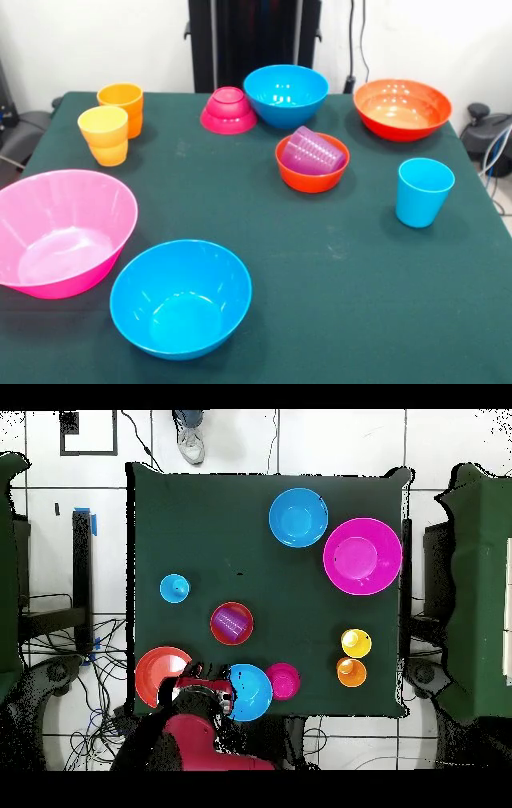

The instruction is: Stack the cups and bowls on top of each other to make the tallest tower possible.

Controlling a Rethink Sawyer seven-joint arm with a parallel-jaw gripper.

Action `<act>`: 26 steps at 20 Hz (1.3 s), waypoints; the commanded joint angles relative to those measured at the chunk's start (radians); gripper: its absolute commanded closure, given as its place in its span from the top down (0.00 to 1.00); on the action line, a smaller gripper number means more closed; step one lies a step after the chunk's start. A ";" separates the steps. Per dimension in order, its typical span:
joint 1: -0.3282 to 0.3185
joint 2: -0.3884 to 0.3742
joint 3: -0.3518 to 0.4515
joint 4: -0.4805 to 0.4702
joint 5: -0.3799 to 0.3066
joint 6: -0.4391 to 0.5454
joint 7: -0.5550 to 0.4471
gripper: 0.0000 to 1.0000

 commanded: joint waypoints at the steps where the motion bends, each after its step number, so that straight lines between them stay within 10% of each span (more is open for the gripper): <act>1: -0.097 0.240 0.083 0.324 -0.052 -0.407 0.279 1.00; 14: -0.124 0.616 0.130 0.300 -0.159 -0.919 0.555 1.00; 26: -0.107 0.721 0.123 0.230 -0.212 -1.006 0.623 1.00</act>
